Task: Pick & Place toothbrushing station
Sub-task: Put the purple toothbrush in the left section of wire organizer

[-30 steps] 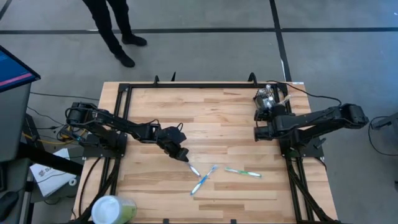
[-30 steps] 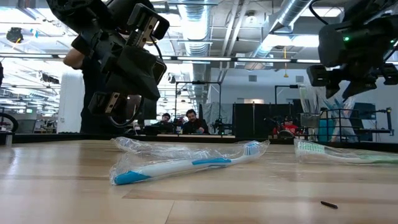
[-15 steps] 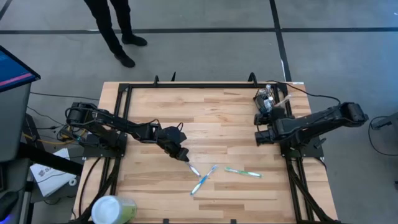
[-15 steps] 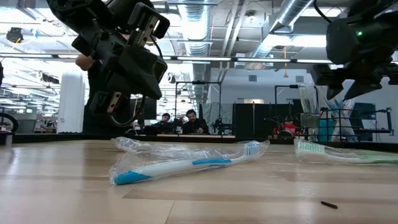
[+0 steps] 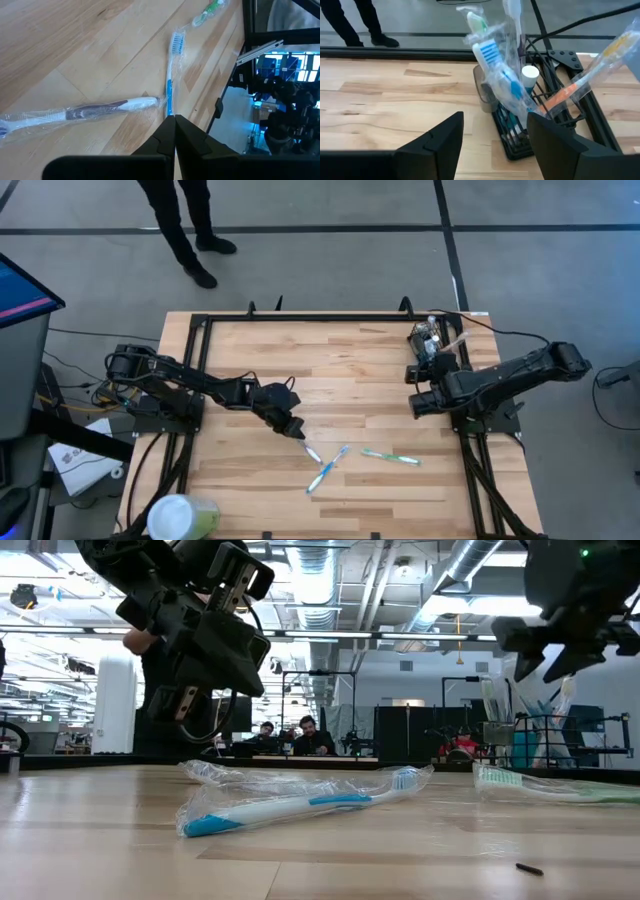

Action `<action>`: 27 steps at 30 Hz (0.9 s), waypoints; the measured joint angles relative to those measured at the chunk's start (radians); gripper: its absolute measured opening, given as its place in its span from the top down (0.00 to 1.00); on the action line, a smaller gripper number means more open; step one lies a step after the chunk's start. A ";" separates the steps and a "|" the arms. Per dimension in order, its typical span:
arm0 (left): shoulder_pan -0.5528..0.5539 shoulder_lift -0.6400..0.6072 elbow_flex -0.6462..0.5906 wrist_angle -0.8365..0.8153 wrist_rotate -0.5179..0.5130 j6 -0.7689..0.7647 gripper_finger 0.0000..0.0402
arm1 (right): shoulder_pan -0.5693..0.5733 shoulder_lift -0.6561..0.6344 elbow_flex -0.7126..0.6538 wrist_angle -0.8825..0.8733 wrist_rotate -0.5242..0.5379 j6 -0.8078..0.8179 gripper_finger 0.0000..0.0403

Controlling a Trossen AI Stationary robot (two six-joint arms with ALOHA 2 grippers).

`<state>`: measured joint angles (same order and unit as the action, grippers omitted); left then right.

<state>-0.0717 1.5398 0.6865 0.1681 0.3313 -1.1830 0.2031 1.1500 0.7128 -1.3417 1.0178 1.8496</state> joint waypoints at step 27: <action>0.000 -0.019 0.001 0.085 0.008 0.046 1.00 | 0.059 0.000 0.371 0.035 -0.132 -0.470 0.48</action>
<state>-0.0715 1.5210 0.6875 0.2530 0.3397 -1.1367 0.2624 1.1500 1.0839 -1.3063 0.8863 1.3798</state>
